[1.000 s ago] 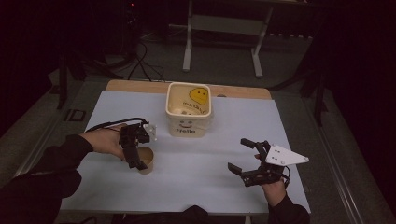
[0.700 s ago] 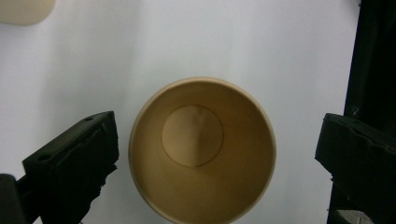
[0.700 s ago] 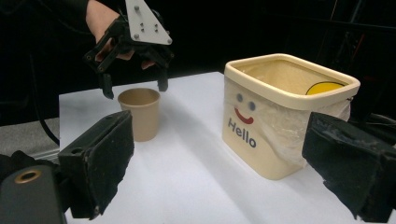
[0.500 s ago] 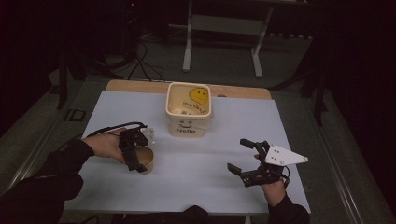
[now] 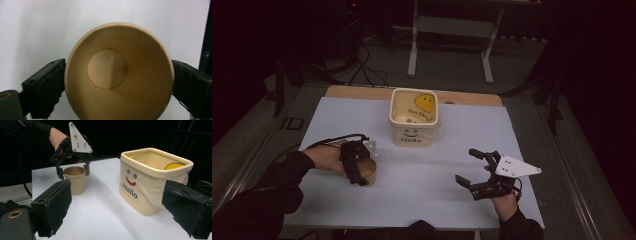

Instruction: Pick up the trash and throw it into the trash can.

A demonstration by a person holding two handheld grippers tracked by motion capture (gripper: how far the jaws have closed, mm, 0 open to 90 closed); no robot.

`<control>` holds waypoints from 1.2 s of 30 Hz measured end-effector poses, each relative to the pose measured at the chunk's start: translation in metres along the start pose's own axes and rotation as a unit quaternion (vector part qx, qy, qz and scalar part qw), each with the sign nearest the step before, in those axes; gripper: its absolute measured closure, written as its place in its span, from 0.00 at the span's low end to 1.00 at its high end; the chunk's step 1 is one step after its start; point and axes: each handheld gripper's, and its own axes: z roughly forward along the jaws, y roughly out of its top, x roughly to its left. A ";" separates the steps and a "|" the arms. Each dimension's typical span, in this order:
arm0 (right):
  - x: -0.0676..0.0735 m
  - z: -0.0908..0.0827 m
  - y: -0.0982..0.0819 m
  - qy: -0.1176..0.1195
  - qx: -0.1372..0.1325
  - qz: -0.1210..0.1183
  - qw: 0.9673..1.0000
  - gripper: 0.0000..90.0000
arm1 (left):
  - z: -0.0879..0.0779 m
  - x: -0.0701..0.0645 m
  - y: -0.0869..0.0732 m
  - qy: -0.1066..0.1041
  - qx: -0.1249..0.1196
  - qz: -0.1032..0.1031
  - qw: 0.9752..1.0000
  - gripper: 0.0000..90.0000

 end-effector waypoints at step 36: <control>-0.002 0.001 -0.002 0.001 0.002 0.006 1.000 0.10 | -0.069 0.012 0.035 -0.016 -0.013 -0.002 1.000 0.28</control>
